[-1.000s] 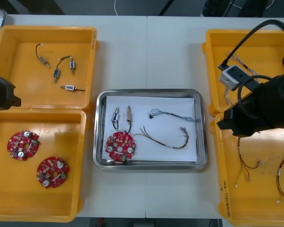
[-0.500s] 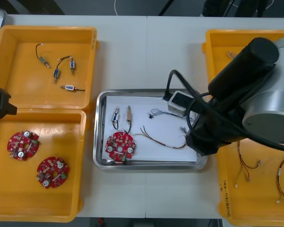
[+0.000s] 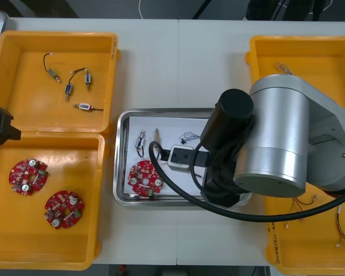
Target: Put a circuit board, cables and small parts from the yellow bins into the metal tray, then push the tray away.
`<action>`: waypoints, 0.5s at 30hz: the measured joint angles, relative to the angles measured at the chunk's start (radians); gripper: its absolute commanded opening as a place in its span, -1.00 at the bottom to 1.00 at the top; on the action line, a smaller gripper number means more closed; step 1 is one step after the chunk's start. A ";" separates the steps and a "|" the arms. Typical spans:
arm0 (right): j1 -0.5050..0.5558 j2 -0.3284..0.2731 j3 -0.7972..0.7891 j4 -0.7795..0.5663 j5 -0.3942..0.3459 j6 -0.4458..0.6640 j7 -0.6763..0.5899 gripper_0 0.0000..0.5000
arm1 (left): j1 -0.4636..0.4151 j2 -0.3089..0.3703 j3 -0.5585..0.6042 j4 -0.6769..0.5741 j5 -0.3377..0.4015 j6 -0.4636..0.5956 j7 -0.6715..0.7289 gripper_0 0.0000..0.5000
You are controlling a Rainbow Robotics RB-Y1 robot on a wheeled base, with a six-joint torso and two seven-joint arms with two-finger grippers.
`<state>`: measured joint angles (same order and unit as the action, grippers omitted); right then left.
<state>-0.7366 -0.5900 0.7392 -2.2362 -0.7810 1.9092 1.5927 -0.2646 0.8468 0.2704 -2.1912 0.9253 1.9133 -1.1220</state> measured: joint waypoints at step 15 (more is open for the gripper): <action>-0.020 0.042 0.176 0.093 0.059 -0.145 0.000 1.00 | 0.000 0.000 0.000 0.000 0.004 0.000 0.000 1.00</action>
<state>-0.7565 -0.5476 0.9154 -2.1435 -0.7217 1.7646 1.5928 -0.2646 0.8468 0.2707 -2.1913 0.9288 1.9133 -1.1220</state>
